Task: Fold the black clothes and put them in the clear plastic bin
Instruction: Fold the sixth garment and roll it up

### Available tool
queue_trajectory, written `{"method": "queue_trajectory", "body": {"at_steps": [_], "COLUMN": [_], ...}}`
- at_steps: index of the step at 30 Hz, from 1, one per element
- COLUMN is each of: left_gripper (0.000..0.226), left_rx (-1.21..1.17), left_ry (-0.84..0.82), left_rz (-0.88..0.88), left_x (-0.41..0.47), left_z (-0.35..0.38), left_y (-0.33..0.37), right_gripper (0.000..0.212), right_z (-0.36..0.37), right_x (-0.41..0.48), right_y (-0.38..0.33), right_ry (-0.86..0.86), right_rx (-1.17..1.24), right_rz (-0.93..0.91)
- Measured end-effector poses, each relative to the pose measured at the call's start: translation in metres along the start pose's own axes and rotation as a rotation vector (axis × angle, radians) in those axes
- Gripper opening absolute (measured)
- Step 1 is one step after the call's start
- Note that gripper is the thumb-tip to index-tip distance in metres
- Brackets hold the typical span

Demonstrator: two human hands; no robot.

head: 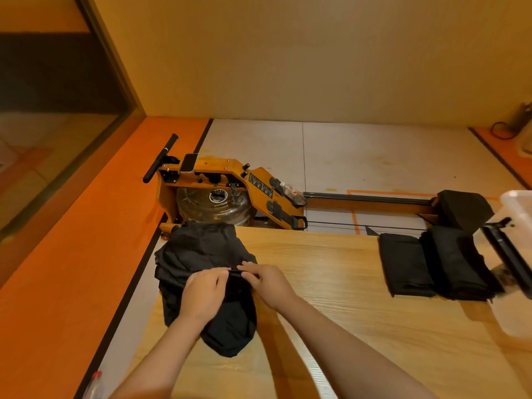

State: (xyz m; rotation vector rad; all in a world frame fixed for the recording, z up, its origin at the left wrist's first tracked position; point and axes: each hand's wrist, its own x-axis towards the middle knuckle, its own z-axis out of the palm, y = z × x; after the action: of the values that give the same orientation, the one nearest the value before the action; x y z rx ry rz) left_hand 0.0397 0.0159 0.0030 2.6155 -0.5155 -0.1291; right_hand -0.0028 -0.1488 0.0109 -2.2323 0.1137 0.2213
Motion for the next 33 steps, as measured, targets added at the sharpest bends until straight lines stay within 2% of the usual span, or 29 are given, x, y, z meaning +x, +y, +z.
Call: {"method": "queue_trajectory", "body": {"at_steps": [4,10,16,21,29,33], "left_gripper": [0.034,0.024,0.031,0.040,0.035,0.038], "left_rx": [-0.149,-0.242,-0.278,-0.339,-0.347,-0.457], "left_ry": [-0.034,0.070,0.136,0.135,-0.051,-0.279], "left_rz": [0.043,0.244,0.418,0.475,0.519,0.451], "left_x": [0.031,0.072,0.094,0.106,0.116,0.112], "left_z": [-0.042,-0.102,-0.155,-0.175,-0.180,-0.183], "left_y": [0.049,0.130,0.217,0.276,0.332,0.346], "right_gripper": [0.024,0.017,0.022,0.027,0.017,0.019], "right_z": [-0.060,-0.157,-0.241,-0.293,-0.359,-0.381], "right_x": [0.001,-0.011,-0.036,-0.052,-0.083,-0.099], "right_y": [-0.017,-0.047,-0.074,-0.083,-0.076,-0.070], "right_ry": [0.141,0.374,0.546,0.659,0.636,0.571], "right_rx": [0.098,0.237,0.318,0.303,0.276,0.219], "right_rz": [-0.055,-0.193,-0.321,-0.401,-0.402,-0.345]}}
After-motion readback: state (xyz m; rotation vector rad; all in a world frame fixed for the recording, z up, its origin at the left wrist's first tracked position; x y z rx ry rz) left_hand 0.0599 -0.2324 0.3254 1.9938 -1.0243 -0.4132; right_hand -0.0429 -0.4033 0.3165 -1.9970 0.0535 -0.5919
